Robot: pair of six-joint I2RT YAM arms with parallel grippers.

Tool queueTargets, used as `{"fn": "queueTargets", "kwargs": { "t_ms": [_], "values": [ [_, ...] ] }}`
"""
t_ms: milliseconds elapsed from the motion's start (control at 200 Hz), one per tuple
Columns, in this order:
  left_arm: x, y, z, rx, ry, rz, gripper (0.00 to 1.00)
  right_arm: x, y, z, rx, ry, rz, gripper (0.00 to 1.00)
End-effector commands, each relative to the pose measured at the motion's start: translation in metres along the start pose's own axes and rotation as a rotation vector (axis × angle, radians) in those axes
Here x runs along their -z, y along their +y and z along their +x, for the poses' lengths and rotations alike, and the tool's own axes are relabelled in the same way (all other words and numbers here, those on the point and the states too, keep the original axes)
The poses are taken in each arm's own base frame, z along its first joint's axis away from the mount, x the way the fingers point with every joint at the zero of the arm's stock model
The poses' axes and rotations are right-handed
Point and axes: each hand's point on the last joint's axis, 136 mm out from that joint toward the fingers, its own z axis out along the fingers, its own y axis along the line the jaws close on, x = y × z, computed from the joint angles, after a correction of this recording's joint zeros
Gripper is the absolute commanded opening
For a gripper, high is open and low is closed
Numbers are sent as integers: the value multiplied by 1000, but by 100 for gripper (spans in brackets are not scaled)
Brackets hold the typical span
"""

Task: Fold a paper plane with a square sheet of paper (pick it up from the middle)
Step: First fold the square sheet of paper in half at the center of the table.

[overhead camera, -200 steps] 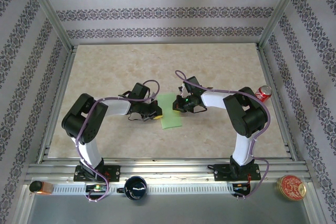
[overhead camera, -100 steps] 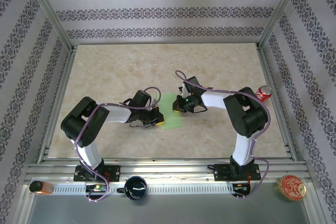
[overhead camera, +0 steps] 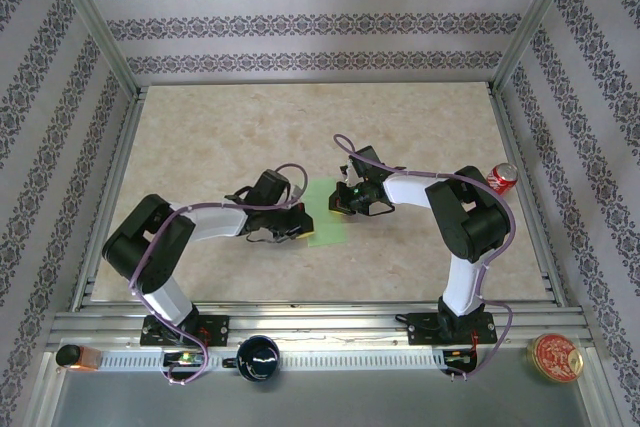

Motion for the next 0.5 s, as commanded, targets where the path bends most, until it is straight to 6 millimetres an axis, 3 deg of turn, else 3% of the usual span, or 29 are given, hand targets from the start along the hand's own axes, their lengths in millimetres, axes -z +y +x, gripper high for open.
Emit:
{"fn": "queueTargets", "kwargs": {
  "t_ms": [0, 275, 495],
  "values": [
    [-9, 0, 12, 11, 44, 7, 4, -5, -48, 29, -86, 70, 168, 0],
    [-15, 48, 41, 47, 114, -108, 4, -7, -53, 31, -89, 77, 178, 0],
    [-4, 46, 45, -14, 124, -167, 4, -7, -52, 30, -92, 75, 176, 0]
  ]
}}
